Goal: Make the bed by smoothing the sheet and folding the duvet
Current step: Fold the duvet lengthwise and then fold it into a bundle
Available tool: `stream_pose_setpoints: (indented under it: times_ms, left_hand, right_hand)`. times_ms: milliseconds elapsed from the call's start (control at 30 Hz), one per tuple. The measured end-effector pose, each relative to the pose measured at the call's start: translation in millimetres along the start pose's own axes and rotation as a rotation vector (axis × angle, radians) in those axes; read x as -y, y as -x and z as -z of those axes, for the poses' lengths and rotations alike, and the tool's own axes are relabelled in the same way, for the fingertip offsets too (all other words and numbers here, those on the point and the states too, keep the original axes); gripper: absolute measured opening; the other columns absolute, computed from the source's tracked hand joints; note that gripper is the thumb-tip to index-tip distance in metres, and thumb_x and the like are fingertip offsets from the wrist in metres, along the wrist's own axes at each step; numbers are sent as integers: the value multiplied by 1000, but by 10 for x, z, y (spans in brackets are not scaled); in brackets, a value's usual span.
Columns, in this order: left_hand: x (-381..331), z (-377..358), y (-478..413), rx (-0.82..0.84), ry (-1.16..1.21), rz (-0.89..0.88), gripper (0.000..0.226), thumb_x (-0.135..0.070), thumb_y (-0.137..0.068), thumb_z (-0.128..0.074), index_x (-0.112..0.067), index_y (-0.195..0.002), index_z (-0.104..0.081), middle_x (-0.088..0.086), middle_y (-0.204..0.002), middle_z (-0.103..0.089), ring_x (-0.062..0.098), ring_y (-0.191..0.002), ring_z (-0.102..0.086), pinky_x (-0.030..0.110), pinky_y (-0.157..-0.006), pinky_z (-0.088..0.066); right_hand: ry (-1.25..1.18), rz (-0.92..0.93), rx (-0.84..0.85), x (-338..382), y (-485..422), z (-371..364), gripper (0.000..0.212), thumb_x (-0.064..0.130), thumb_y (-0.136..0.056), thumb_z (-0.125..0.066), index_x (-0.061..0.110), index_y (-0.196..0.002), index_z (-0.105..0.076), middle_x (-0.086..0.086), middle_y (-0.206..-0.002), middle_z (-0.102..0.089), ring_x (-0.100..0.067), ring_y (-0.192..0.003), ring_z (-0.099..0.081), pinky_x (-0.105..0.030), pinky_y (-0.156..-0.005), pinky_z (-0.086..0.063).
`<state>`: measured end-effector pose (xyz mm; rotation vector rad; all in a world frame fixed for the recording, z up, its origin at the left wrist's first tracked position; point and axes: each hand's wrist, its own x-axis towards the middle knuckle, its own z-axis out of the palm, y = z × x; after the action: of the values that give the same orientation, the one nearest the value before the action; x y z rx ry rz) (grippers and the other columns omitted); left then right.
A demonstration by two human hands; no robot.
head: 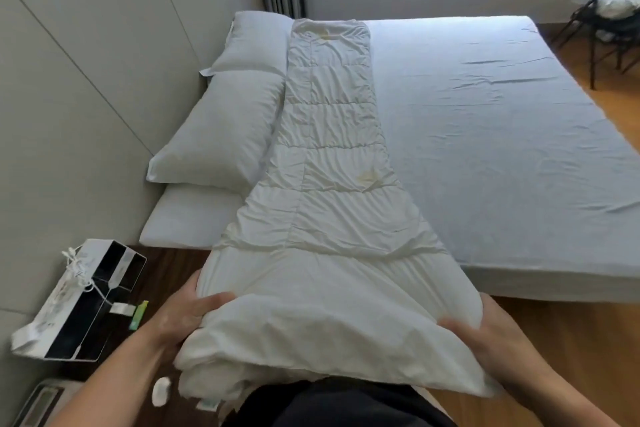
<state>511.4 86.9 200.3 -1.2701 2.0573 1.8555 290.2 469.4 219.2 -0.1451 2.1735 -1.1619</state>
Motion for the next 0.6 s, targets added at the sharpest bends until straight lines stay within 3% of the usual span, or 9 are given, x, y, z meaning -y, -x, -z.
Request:
stream_pose_setpoints:
  times_ms: [100,167,233,300,333,400,467,533,600]
  left_hand:
    - [253,-65,335,14,6,-77,117,-67,-33,-90,-39,-137,-45,-9,-128,-64,8,-112,-62,26,-89,-48]
    - [383,-132,526,45,49,-96,114,-56,-32,-87,-39,-136,-42,-13,-123,-62,1,-105,-61,16,-82,-46]
    - [520,-166,653,73,84,-89,120,-48,-28,-87,-38,-136,-35,-18,-124,-56,-4,-99,-63,12,-74,-46]
    - [644,-178,680,110,86,-79,129,-55,-24,-93,-37,-138,-34,-22,-130,-50,-17,-103,-59,7,-78,-45]
    - [670,-182,673,115,73,-71,131,-61,-21,-94,-39,-136,-35,-25,-132,-47,-19,-105,-56,6,-80,-43]
    - [700,-172,614,109,118,-68,130,-63,-18,-94,-40,-133,-37,-25,-133,-46,-15,-109,-52,9,-84,-42]
    - [575,-145,554,115,190,-52,132,-58,-21,-97,-40,-136,-34,-19,-137,-47,-3,-115,-52,18,-95,-42]
    - [414,-45,450,79,233,-48,126,-49,-32,-98,-45,-140,-34,-14,-140,-48,8,-121,-52,31,-104,-40]
    - [221,92,332,23,215,-64,123,-54,-34,-95,-50,-143,-38,-18,-135,-53,9,-121,-53,34,-104,-40]
  right_hand:
    - [44,-22,14,-260,215,89,43,16,-76,-85,21,-111,-61,8,-102,-67,-4,-91,-61,-26,-71,-47]
    - [77,-44,17,-411,341,147,65,21,-70,-90,17,-125,-56,9,-111,-63,-1,-98,-57,-21,-73,-42]
    - [70,-66,37,-517,435,158,90,34,-54,-96,16,-131,-53,5,-121,-61,-8,-105,-57,-20,-76,-40]
    - [15,-65,34,-565,494,139,126,48,-30,-96,18,-142,-47,4,-130,-55,-14,-116,-51,-26,-90,-40]
    - [-5,-71,4,-560,502,124,136,46,-27,-97,22,-148,-41,7,-134,-51,-13,-118,-48,-29,-98,-37]
    - [-2,-20,8,-462,502,108,120,35,-43,-96,43,-148,-40,19,-135,-51,-2,-115,-51,-27,-102,-35]
    - [30,67,-32,-372,424,152,84,27,-59,-96,60,-125,-58,29,-128,-58,12,-108,-56,-19,-95,-40]
    - [27,92,-41,-222,322,237,61,17,-66,-93,57,-106,-69,27,-116,-66,12,-103,-60,-16,-89,-44]
    - [5,134,-31,-18,186,325,51,12,-70,-90,51,-99,-74,26,-104,-72,11,-96,-64,-6,-80,-46]
